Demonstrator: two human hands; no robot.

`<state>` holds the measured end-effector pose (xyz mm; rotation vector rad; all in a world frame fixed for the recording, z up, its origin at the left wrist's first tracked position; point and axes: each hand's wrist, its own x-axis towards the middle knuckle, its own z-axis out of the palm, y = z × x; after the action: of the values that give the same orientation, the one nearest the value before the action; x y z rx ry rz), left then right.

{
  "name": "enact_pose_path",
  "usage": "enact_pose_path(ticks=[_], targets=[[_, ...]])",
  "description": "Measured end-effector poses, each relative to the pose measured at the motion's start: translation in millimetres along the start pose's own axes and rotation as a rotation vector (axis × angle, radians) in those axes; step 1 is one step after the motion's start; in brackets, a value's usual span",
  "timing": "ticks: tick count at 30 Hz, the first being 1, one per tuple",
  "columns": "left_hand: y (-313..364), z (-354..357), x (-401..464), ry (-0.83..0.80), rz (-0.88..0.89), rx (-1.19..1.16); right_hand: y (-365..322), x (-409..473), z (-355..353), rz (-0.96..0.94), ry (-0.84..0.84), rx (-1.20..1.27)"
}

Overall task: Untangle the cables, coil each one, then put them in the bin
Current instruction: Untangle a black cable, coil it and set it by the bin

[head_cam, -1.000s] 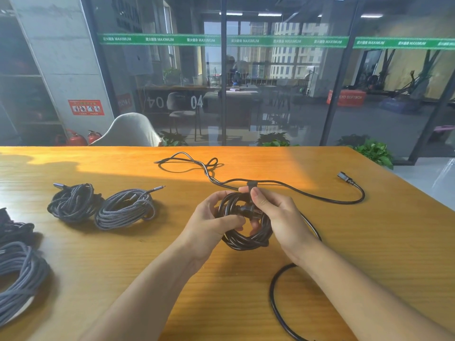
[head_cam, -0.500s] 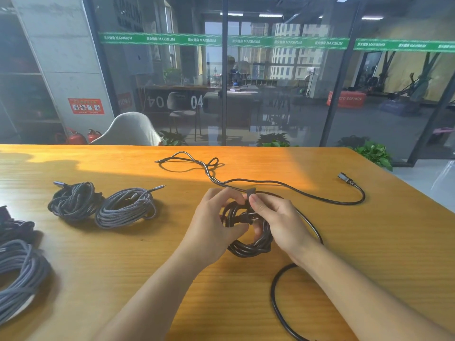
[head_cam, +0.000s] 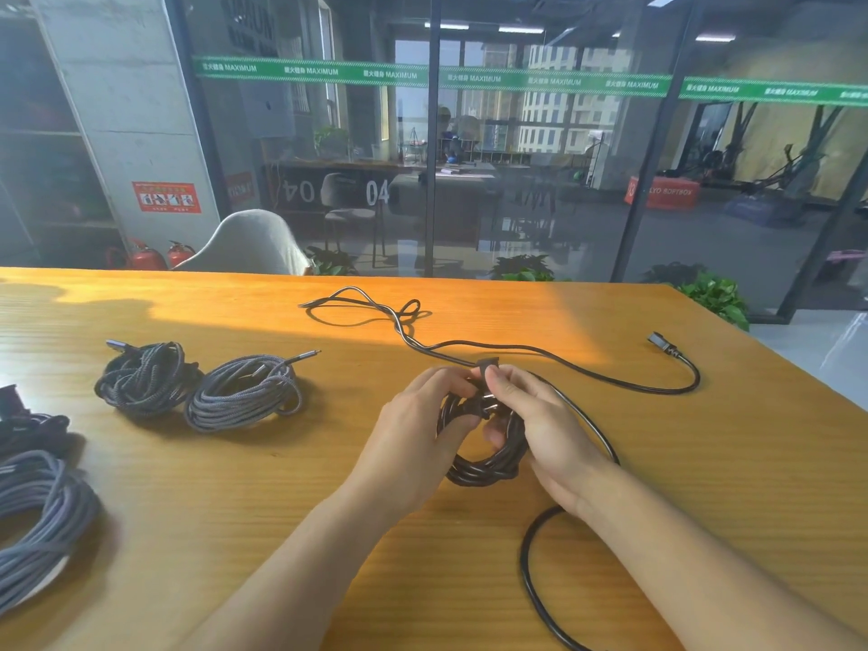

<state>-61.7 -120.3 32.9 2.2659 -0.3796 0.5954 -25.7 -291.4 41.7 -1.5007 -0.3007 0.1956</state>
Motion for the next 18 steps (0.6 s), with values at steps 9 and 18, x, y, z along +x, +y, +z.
enact_pose_path(ticks=[9, 18], targets=[[3.6, 2.3, 0.8, 0.073, -0.173, -0.190, -1.8, -4.0, 1.1, -0.012, -0.036, -0.020], [-8.6, -4.3, 4.4, 0.239, -0.341, -0.306, 5.0, -0.8, 3.7, -0.029, -0.134, -0.291]])
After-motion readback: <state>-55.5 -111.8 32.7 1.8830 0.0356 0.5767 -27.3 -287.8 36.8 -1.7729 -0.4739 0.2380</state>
